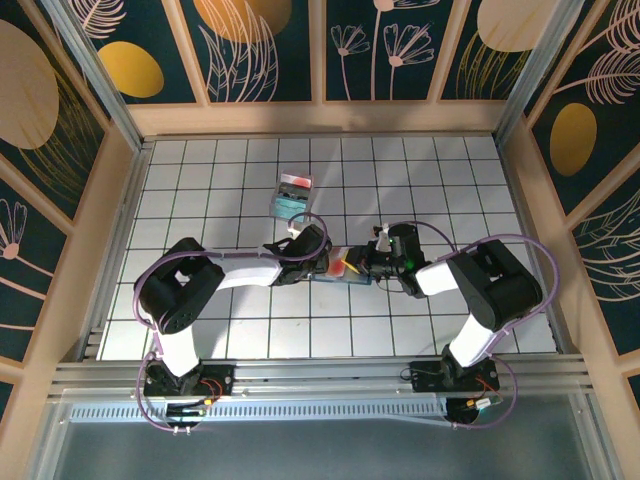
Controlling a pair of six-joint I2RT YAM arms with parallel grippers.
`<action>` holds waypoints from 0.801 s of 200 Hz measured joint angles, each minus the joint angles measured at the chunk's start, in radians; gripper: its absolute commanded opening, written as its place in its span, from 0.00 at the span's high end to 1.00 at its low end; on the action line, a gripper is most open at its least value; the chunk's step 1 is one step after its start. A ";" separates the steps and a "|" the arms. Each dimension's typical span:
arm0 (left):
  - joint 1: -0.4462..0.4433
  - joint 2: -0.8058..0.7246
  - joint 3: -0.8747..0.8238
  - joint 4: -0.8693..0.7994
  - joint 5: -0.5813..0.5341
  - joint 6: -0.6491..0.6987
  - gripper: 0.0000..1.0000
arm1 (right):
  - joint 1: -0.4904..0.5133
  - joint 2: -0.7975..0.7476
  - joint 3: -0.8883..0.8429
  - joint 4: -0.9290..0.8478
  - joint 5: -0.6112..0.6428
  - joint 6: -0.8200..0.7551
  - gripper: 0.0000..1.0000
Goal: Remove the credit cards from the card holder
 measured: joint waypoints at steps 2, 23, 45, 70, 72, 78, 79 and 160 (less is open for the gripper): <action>0.000 0.000 0.000 0.000 0.000 0.000 0.60 | 0.000 0.000 -0.001 0.000 0.000 0.002 1.00; 0.000 0.000 0.002 -0.005 -0.001 0.000 0.57 | -0.001 0.000 -0.005 0.000 0.003 0.005 1.00; 0.000 0.000 0.004 -0.011 -0.005 0.000 0.57 | -0.001 0.000 -0.005 -0.011 0.012 -0.002 1.00; 0.000 0.000 0.005 -0.011 -0.003 0.000 0.56 | -0.001 -0.004 0.002 -0.074 0.041 -0.032 1.00; 0.000 0.000 0.005 -0.011 -0.003 0.000 0.57 | -0.001 -0.006 0.004 -0.081 0.043 -0.033 1.00; 0.000 0.000 0.006 -0.011 -0.003 0.000 0.57 | -0.001 -0.012 0.009 -0.102 0.051 -0.042 1.00; 0.000 0.000 0.006 -0.011 -0.003 0.000 0.56 | -0.001 -0.014 0.011 -0.107 0.052 -0.045 1.00; 0.000 0.002 0.011 -0.018 -0.003 0.000 0.57 | -0.001 -0.092 0.082 -0.354 0.124 -0.150 1.00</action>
